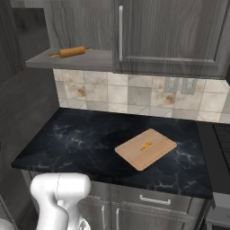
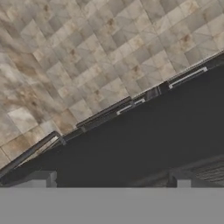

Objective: Open the cabinet, retrieve the rolling pin, and place it next to the meat on the cutting board to prepare for tenderizing.

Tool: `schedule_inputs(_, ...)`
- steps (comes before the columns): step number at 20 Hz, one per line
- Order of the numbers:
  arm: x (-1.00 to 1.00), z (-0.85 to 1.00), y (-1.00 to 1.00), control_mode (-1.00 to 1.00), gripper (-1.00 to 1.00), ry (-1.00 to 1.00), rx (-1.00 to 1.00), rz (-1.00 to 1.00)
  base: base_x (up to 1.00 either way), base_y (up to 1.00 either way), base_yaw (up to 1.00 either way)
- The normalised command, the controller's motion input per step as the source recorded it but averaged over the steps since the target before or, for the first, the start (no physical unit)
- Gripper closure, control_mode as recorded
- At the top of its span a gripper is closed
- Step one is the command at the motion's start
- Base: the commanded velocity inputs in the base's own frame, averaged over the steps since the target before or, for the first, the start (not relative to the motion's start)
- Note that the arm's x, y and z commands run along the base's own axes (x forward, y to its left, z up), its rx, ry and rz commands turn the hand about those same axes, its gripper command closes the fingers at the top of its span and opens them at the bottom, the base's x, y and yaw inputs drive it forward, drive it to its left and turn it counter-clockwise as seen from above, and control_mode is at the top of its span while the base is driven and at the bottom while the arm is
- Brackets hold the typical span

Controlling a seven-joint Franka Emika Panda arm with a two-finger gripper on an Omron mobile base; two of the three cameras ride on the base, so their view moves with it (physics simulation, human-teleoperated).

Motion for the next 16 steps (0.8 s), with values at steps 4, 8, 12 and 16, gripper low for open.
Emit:
schedule_inputs(4,-0.23,0.00,-0.53,-1.00,-1.00,-0.06,0.00,-0.15,0.00,0.00,0.00)
schedule_inputs(8,-0.04,0.00,-0.64,-1.00,-1.00,0.00,0.00,-0.18,0.00,0.00,0.00)
schedule_inputs(12,0.00,0.00,-0.65,-1.00,-1.00,0.00,0.00,-0.20,0.00,0.00,0.00)
schedule_inputs(16,0.03,0.00,-0.67,-1.00,-1.00,0.01,0.00,-0.22,0.00,0.00,0.00)
